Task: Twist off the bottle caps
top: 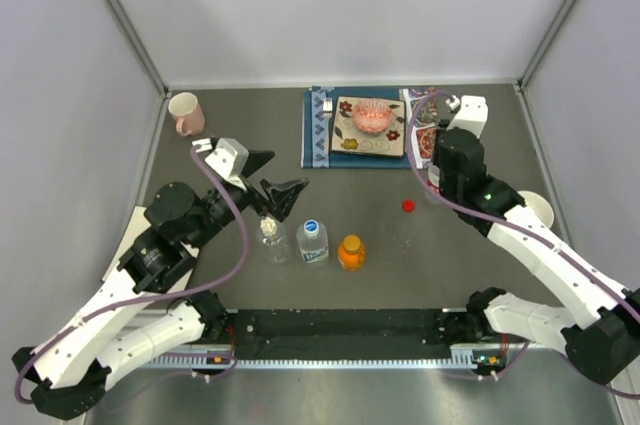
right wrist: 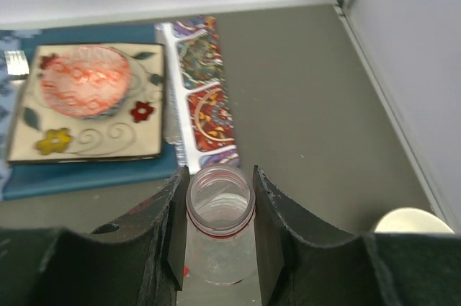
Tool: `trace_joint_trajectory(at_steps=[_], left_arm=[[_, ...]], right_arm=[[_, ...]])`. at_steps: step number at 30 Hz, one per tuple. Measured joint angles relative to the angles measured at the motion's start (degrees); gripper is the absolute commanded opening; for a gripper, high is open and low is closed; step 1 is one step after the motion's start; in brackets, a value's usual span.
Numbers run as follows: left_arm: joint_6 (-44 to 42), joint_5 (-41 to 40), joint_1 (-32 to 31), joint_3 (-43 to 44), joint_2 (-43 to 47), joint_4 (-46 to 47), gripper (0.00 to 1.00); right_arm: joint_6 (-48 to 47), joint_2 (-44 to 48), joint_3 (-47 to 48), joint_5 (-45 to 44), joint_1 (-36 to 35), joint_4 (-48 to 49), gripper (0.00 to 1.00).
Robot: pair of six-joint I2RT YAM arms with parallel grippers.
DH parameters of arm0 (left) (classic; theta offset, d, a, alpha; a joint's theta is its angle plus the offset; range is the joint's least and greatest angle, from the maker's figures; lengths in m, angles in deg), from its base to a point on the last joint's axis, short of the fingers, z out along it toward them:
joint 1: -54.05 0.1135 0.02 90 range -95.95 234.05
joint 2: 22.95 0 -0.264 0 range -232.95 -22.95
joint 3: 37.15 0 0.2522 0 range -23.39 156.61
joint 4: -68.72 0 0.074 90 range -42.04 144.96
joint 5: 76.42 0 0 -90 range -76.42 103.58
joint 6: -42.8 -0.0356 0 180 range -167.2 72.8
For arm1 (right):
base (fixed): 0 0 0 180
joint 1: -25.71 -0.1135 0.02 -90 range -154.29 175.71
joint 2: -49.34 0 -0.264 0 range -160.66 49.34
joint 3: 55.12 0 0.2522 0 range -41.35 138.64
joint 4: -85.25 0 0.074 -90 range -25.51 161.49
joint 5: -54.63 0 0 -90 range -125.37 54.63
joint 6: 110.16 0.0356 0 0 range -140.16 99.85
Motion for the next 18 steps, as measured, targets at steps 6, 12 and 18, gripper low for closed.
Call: trace_joint_trajectory(at_steps=[6, 12, 18], left_arm=[[-0.07, -0.17, 0.0, -2.36, 0.39, -0.59, 0.99], [0.0, -0.15, 0.0, -3.61, 1.31, -0.28, 0.99], [0.17, -0.13, 0.0, -4.76, 1.44, -0.11, 0.99]], right_arm=[[1.79, -0.98, -5.81, -0.09, 8.39, 5.46, 0.0], [3.74, -2.82, -8.76, 0.42, 10.84, 11.78, 0.0], [6.1, -5.01, -11.67, 1.29, 11.08, 14.99, 0.0]])
